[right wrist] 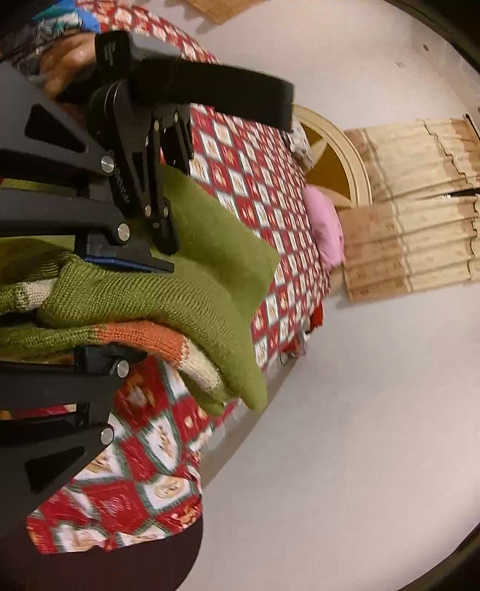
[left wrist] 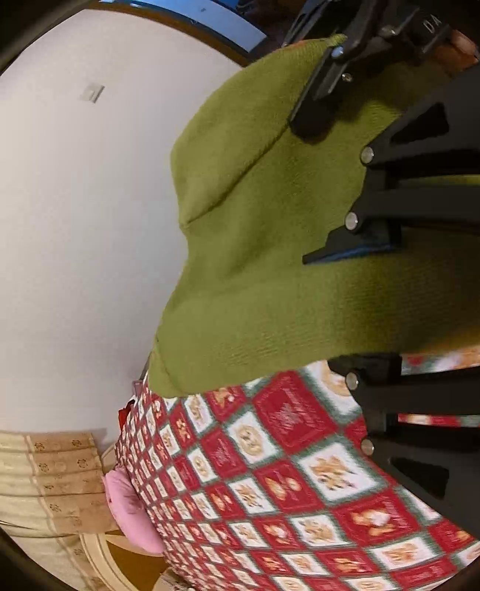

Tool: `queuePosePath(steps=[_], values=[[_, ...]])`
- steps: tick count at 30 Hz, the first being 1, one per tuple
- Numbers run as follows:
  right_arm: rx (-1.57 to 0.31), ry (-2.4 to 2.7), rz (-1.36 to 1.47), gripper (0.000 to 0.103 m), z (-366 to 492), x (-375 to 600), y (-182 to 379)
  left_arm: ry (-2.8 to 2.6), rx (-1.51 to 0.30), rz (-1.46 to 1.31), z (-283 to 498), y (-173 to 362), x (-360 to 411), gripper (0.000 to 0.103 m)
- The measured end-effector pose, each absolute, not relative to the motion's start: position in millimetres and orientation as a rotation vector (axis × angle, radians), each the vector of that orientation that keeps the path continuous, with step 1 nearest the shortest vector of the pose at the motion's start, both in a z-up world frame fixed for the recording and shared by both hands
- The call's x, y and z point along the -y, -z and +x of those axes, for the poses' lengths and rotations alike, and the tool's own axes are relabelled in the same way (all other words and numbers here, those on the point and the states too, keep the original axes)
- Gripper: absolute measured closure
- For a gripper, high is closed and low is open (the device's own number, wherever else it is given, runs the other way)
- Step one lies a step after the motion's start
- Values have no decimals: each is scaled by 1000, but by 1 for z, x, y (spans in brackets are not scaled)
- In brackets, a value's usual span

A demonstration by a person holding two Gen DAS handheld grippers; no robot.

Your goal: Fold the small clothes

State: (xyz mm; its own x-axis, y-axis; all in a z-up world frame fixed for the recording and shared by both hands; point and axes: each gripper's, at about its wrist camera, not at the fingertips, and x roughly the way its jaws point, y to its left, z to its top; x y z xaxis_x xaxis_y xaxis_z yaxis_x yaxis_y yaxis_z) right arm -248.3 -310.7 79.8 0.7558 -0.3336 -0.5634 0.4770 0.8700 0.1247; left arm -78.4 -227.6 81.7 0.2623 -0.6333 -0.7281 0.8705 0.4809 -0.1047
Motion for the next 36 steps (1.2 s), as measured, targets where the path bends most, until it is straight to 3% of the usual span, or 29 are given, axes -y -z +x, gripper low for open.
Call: queuePosePath(steps=[10,12,17,19,20,24,29,36], values=[[-629,528,276,76,-180,404,-5,911,-775,422,-38,-22,298,64],[-672,527,288,76,-174,420,7,899,-801,390,-31,-15,298,58],[-727,432,547,71,-176,468,37,845,-869,296,-13,-3,290,24],[-722,397,663,60,-182,483,47,834,-930,262,-8,-1,288,16],[-723,394,728,46,-187,492,52,836,-964,243,-5,0,287,12],[-670,360,761,44,-216,480,34,911,-1048,159,6,-9,264,10],[-593,398,631,44,-273,438,-6,970,-963,86,-17,-27,203,11],[-732,406,492,43,-284,380,17,1011,-1053,7,-53,4,178,11]])
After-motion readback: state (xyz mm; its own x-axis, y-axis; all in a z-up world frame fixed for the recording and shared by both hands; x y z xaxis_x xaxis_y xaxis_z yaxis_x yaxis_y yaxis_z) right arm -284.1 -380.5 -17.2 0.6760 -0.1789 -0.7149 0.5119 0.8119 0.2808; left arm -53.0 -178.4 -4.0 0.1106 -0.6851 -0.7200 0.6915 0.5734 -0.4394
